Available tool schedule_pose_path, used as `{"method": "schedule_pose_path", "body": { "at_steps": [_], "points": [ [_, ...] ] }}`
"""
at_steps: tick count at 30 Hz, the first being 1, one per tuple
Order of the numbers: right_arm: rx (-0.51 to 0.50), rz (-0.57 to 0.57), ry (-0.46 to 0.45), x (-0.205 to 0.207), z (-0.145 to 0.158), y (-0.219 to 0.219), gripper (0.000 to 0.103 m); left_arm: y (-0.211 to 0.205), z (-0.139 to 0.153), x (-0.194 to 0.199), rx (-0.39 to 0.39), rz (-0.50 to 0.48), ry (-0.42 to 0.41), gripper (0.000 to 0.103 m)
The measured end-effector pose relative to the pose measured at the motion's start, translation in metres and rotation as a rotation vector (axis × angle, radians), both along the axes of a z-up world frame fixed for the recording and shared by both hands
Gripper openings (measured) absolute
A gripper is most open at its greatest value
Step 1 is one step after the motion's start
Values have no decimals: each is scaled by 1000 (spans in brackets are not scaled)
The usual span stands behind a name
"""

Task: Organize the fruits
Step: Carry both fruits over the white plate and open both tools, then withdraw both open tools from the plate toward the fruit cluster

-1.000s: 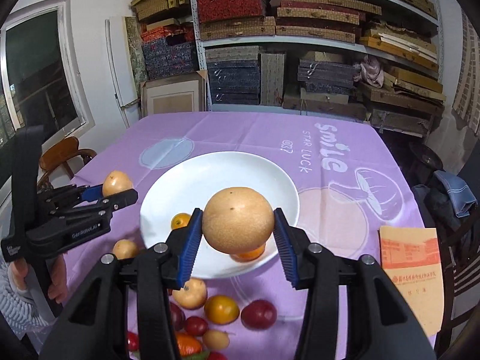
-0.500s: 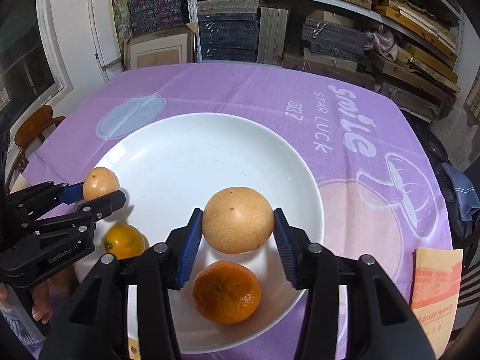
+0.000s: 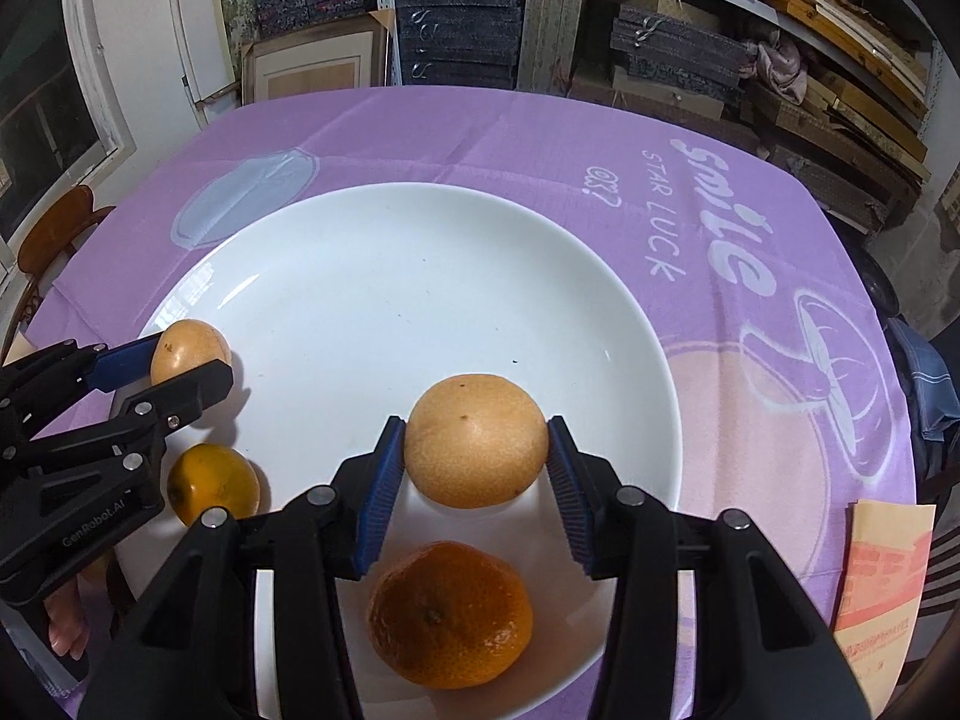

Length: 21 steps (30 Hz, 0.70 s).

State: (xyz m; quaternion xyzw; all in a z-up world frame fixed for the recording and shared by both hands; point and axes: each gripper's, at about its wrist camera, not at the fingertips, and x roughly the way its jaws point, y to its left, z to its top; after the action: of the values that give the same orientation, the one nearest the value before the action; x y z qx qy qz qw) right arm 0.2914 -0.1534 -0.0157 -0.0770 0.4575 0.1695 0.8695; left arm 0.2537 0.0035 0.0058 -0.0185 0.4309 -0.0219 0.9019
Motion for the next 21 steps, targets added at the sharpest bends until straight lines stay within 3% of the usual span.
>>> {"method": "schedule_pose_path", "body": {
  "at_steps": [7,12,14,16,21],
  "points": [
    [-2,-15,-31,1,22,-4,50,3,17,-7,6,18,-12,43],
    [124,-37,-183,-34,95,-28,50,14,45,-26,11,37,-57,43],
    [164,-46,-262,-60,123,-40,60,21,61,-42,10,46,-91,50],
    [206,-66,-335,-94,142,-56,81,29,74,-63,14,59,-135,60],
    [223,-113,-439,-169,132,-83,92,45,76,-121,20,91,-177,66]
  ]
}}
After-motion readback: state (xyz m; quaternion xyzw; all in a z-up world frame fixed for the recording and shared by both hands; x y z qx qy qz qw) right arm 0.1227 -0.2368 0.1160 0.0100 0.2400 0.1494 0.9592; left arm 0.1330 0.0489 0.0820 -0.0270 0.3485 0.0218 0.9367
